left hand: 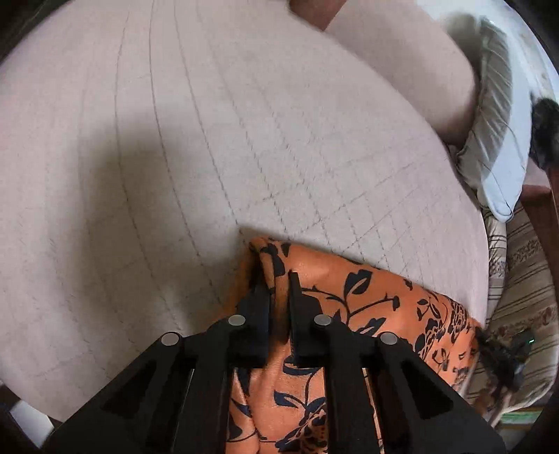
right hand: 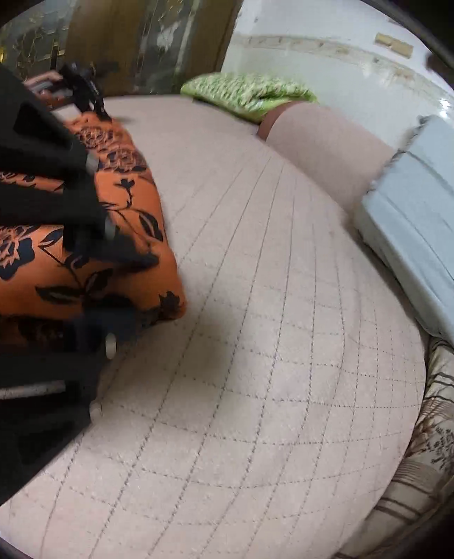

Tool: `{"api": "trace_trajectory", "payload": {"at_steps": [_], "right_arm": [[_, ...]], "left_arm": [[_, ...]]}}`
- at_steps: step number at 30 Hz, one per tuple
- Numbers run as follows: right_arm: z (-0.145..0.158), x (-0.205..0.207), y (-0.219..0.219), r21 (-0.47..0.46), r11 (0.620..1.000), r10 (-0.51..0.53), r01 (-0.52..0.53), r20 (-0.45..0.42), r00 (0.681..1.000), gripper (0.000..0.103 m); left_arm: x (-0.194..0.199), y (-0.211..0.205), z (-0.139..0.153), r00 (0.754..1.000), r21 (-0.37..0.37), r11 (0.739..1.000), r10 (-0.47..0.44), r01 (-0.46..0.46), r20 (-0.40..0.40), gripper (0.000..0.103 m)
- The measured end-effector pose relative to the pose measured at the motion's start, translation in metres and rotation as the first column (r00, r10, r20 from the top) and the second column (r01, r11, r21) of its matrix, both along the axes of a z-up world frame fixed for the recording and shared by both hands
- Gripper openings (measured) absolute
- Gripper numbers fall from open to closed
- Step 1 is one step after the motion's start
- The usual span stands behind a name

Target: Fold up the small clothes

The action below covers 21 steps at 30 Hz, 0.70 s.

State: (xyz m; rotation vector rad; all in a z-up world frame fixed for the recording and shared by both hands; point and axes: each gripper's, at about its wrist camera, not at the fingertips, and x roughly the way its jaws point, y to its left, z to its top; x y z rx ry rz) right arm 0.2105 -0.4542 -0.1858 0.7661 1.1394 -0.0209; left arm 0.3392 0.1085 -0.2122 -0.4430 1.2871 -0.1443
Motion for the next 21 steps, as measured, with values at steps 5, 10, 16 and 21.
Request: {"api": "trace_trajectory", "payload": {"at_steps": [5,10,16,21], "right_arm": [[0.034,-0.003,-0.008,-0.03,0.999,-0.023,0.026,0.108,0.994,0.007],[0.065,0.013,-0.008,-0.075,0.996,-0.023,0.038,0.19,0.982,0.006],[0.037,0.044,-0.008,-0.098,0.992,-0.067,0.085,0.171,0.983,0.007],[0.014,0.039,0.01,-0.141,0.989,-0.032,0.043,0.078,0.996,0.009]], "left_arm": [[-0.001,0.033,0.04,0.988,-0.135,0.987,0.098,-0.082,0.115,0.005],[0.014,0.035,0.06,0.978,-0.042,0.996,0.091,-0.084,0.186,0.005],[0.038,0.027,0.012,0.993,0.026,0.994,0.104,-0.106,0.054,0.008],[-0.009,0.031,0.02,0.994,0.044,0.997,0.059,-0.063,0.09,0.02]]}}
